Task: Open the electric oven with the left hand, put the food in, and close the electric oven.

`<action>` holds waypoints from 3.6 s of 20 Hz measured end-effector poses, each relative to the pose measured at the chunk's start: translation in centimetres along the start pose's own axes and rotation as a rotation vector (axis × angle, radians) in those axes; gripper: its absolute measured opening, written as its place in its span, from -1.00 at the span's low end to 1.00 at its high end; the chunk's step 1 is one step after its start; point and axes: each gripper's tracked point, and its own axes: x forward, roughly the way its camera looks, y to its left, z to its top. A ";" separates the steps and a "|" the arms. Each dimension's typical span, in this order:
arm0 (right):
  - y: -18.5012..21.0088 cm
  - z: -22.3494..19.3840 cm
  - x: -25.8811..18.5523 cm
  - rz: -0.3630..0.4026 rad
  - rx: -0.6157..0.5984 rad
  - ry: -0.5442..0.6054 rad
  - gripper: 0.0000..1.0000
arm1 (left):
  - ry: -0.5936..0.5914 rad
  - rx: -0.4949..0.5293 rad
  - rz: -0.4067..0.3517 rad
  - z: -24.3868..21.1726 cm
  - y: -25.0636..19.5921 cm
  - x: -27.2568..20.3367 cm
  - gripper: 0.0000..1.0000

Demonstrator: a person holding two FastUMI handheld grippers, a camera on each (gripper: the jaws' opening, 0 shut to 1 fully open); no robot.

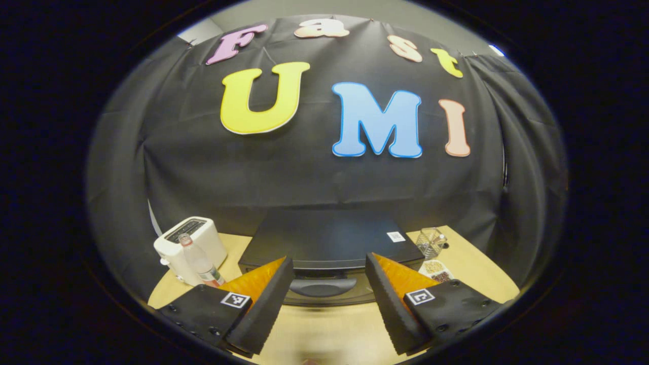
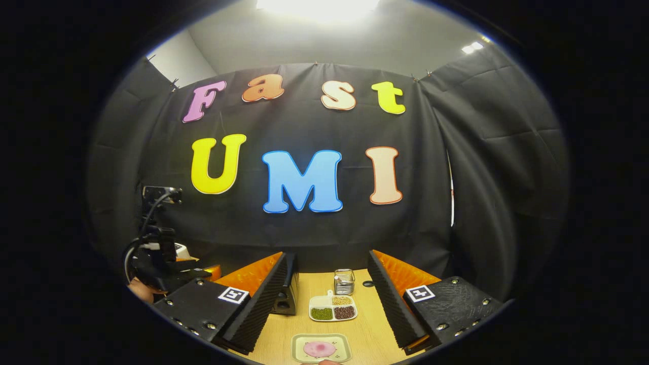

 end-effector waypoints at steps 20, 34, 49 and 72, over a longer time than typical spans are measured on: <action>-1.9 -2.3 0.6 -0.057 -0.012 0.077 0.94 | 0.147 -0.003 0.023 -7.5 0.8 5.5 0.92; -1.1 -4.0 -0.3 -0.034 0.008 0.118 0.94 | 0.223 -0.054 -0.003 -15.4 0.2 -0.7 0.92; -1.0 -7.0 -0.4 -0.016 0.048 0.222 0.94 | 0.142 -0.073 0.004 -13.0 2.5 -4.6 0.92; -6.7 -34.7 4.1 0.084 0.198 1.024 0.86 | -0.394 -0.071 0.202 11.7 9.2 -21.1 1.00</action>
